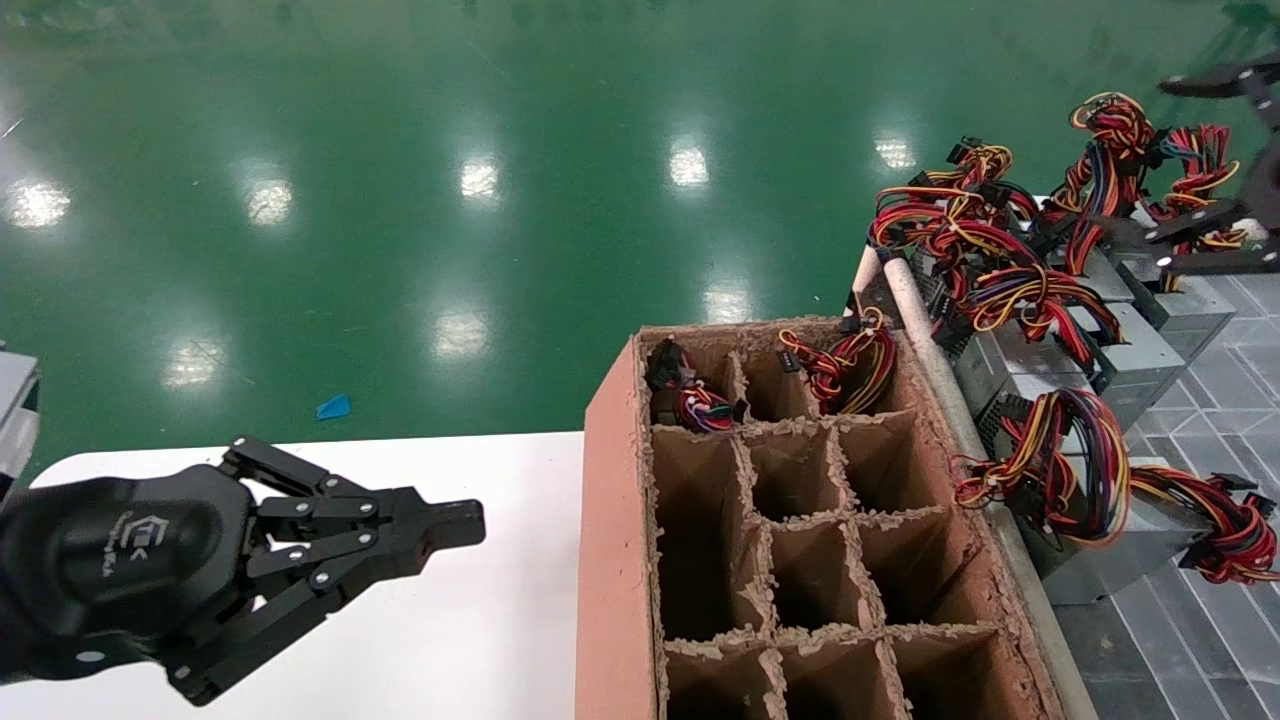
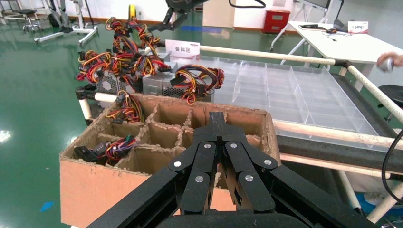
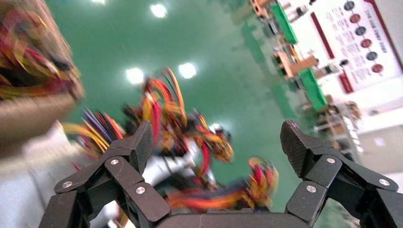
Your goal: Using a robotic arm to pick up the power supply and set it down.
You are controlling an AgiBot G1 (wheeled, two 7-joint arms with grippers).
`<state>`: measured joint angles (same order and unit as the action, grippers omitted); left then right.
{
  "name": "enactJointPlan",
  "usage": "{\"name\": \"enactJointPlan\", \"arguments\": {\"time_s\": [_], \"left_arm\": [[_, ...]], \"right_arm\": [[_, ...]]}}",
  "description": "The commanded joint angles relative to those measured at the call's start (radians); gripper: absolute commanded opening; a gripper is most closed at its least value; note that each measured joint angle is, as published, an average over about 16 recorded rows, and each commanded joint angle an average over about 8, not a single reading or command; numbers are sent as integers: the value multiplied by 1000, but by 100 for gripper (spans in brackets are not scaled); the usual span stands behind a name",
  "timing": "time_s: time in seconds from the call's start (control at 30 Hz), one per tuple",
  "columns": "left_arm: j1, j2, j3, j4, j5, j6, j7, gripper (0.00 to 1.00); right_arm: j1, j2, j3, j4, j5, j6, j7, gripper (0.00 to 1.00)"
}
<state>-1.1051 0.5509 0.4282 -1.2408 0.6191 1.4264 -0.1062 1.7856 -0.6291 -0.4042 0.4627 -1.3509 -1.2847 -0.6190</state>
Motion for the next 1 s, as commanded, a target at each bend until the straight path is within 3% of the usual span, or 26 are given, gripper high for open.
{"name": "enactJointPlan", "arguments": {"time_s": [0.03, 0.27, 0.3, 1.0], "left_arm": [[0, 0, 0, 0, 0, 0, 0, 5], [0, 0, 0, 0, 0, 0, 0, 91], [0, 0, 0, 0, 0, 0, 0, 99], [0, 0, 0, 0, 0, 0, 0, 100]], "right_arm": [[-34, 1, 6, 40, 30, -10, 39, 100], [-151, 4, 26, 175, 132, -45, 171, 100], [-168, 4, 29, 194, 146, -50, 190, 100], [-525, 13, 92, 607, 458, -156, 596, 100]]}}
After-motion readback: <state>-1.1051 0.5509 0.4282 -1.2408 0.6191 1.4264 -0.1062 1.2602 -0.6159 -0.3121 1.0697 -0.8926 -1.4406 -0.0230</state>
